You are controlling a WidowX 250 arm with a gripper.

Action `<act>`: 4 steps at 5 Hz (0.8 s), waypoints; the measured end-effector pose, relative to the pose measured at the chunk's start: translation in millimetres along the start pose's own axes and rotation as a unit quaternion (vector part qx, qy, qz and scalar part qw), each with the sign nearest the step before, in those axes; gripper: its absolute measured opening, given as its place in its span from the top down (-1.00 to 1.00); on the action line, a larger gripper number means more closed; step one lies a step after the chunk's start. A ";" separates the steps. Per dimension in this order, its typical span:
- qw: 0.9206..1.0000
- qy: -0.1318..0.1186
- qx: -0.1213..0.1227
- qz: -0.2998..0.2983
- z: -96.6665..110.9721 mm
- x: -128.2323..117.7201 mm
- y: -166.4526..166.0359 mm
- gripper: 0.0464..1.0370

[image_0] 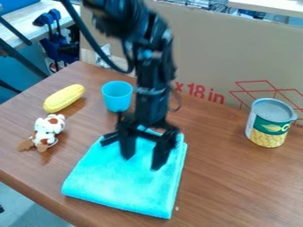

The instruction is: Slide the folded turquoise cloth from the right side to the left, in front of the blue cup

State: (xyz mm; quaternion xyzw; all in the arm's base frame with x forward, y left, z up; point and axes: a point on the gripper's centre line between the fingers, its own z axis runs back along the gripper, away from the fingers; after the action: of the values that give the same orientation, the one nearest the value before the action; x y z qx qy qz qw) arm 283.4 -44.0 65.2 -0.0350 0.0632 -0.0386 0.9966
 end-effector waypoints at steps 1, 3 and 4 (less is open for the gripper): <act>0.994 -0.081 0.057 -0.050 41.9 -7.2 -39.7 -0.93; 0.989 -0.105 0.085 -0.058 58.3 -7.7 -57.8 -0.93; 0.989 -0.105 0.086 -0.058 58.3 -7.6 -57.6 -0.93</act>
State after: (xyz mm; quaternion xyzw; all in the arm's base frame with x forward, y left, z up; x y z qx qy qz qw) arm 279.2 -96.8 128.2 0.0430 -0.0478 -0.0976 0.9931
